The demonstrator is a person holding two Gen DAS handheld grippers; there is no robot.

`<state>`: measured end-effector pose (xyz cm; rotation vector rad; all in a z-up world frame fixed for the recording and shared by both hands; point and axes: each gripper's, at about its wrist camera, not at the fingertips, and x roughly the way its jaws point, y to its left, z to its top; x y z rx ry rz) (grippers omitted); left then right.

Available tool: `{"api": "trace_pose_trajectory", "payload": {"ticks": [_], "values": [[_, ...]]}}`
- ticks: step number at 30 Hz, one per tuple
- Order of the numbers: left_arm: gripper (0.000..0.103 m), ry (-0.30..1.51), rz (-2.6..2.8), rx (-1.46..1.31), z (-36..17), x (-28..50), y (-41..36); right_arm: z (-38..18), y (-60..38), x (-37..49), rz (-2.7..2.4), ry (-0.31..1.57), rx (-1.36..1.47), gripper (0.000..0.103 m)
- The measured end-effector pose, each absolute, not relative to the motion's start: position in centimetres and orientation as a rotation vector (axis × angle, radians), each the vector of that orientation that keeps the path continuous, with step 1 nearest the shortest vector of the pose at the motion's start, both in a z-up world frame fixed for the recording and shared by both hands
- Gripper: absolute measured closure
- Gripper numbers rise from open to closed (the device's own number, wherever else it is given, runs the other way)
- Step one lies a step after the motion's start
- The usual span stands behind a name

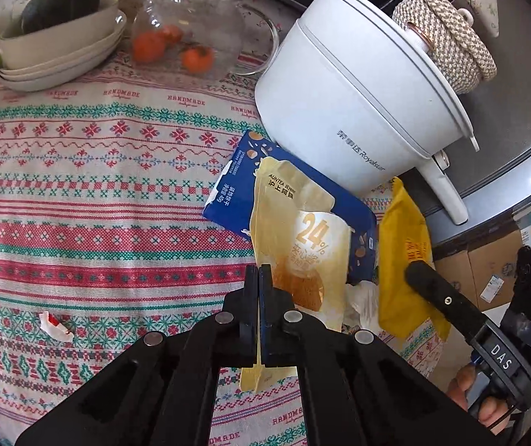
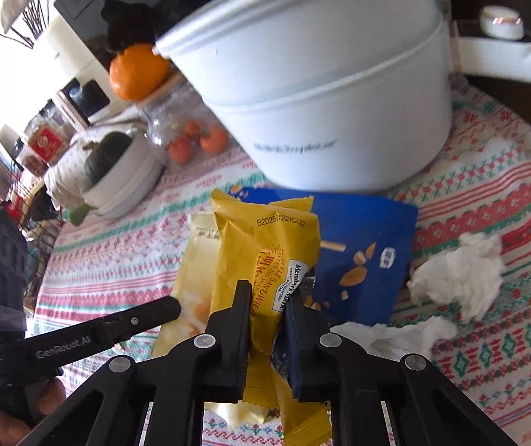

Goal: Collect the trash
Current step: 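Grasp the yellow snack packet with the right tool while the left tool holds its packet, then carry the cream packet and yellow packet with both tools toward the bin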

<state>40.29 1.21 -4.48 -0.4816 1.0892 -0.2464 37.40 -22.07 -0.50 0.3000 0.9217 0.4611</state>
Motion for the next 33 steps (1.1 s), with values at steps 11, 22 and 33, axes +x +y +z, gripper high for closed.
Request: {"api": "trace_pose_trajectory", "payload": {"ticks": [11, 22, 33], "values": [[0.103, 1.022, -0.243, -0.461, -0.1, 36.8, 3.8, 1.5, -22.8, 35.0, 0.456, 0.898, 0.294, 0.089], [0.103, 0.989, -0.217, -0.435, 3.0, 32.5, 6.5, 3.1, -22.1, 31.7, 0.471, 0.898, 0.305, 0.089], [0.103, 0.951, -0.184, -0.397, 4.8, 29.3, 8.2, 3.4, -20.4, 28.0, 0.490, 0.914, 0.325, 0.089]]}}
